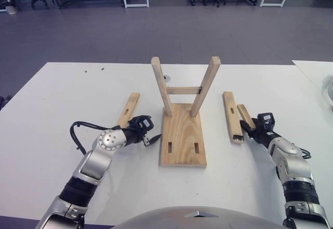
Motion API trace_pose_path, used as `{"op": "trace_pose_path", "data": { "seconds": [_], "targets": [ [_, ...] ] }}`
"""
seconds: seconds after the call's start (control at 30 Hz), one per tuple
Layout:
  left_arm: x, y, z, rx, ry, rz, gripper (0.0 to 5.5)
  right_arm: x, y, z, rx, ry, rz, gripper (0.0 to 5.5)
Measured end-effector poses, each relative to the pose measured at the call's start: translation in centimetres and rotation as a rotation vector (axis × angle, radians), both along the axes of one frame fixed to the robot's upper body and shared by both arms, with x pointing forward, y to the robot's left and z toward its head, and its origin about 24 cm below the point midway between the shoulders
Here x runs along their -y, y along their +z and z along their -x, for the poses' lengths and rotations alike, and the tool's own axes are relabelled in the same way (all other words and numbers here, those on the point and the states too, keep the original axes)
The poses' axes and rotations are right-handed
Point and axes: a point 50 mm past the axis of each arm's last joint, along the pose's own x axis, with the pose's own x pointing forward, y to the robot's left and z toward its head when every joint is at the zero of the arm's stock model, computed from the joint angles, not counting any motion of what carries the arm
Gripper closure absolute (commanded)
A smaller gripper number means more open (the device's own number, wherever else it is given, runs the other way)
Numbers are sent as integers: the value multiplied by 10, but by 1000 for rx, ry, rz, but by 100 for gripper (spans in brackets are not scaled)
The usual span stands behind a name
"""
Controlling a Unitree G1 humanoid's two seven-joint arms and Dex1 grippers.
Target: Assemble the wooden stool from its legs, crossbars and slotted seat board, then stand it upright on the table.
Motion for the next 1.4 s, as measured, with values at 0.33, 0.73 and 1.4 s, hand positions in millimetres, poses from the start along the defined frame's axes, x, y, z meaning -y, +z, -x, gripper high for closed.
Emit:
{"op": "trace_pose_path", "data": {
  "seconds": [0.33,0.73,1.4],
  "targets": [
    [13,112,0,53,-8,959,115,-2,3,4,104,-61,-47,418],
    [57,196,-19,-80,-133,1328,258,-122,211,-22,960,367,-7,418],
    [59,197,-18,-235,-144,1416,403,-172,220,3,1051,737,130,418]
  ]
}}
